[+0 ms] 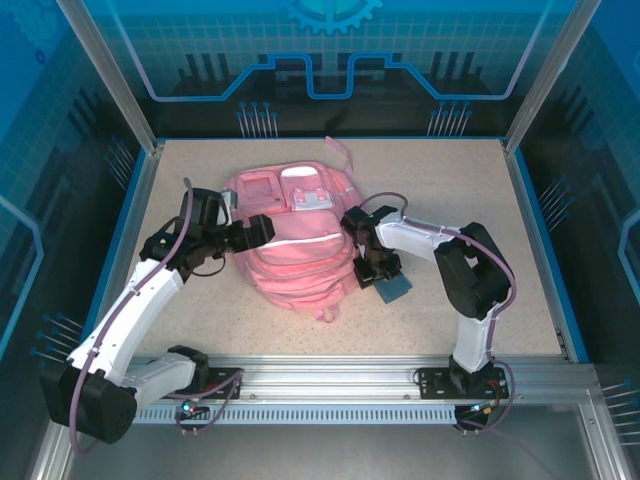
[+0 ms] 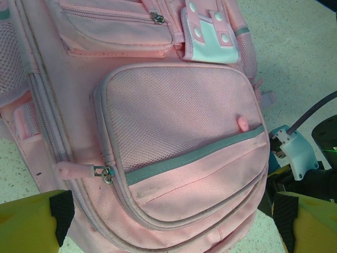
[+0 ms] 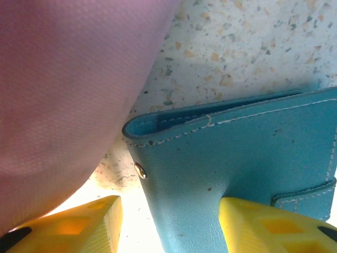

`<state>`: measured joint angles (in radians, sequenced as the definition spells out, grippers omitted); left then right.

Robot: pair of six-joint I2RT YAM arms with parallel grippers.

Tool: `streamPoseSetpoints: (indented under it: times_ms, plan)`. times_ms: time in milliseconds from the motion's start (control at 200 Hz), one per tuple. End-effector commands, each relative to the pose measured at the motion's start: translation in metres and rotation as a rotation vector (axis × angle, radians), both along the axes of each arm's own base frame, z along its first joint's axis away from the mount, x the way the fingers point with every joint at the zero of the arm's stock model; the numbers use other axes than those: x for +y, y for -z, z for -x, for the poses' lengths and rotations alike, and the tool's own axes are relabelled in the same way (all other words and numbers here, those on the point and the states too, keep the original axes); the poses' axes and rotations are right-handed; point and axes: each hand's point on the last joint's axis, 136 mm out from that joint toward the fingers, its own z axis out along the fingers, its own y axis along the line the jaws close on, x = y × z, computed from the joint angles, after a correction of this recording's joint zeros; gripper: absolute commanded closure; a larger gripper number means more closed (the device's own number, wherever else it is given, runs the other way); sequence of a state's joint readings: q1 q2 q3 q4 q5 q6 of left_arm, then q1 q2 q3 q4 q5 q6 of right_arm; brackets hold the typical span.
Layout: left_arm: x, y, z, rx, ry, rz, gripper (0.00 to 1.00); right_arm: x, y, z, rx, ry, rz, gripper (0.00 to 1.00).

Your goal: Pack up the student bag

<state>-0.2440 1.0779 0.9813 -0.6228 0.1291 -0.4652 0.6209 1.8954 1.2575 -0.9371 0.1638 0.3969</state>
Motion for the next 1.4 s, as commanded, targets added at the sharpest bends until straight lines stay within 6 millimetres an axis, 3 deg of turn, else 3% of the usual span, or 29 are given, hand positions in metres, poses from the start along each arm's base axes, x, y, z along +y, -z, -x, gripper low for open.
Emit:
streamPoseSetpoints:
  times_ms: [0,115,295,580,710,900,1106,1286,1396]
  plan:
    - [-0.001,-0.016,-0.007,-0.04,0.016,0.006,0.01,-0.024,0.022,0.005,0.043,0.056,0.115,0.45]
    - [0.0,-0.015,-0.007,-0.04,0.014,0.001,0.01,-0.036,0.02,-0.002,0.002,0.086,0.187,0.45]
    - [0.0,-0.015,-0.007,-0.037,0.015,-0.001,0.01,-0.041,0.01,-0.011,-0.076,0.091,0.207,0.5]
    - [0.0,-0.015,-0.005,-0.038,0.013,0.002,0.01,-0.042,0.01,-0.013,-0.097,0.107,0.203,0.75]
    - [-0.001,-0.016,-0.005,-0.038,0.015,0.006,0.01,-0.037,-0.002,-0.019,-0.139,0.125,0.157,0.84]
    - [-0.005,-0.017,-0.004,-0.036,0.02,0.039,0.01,-0.017,-0.048,-0.034,-0.247,0.184,-0.093,0.89]
    - [-0.023,-0.024,-0.006,-0.043,0.052,0.168,0.01,0.033,-0.125,-0.045,-0.271,0.255,-0.736,0.9]
    - [-0.055,-0.041,-0.011,-0.039,0.112,0.404,0.01,0.079,-0.193,-0.044,-0.224,0.179,-1.148,0.88]
    - [-0.077,-0.054,-0.012,-0.042,0.16,0.516,0.01,0.1,-0.217,-0.048,-0.175,0.158,-1.316,0.88]
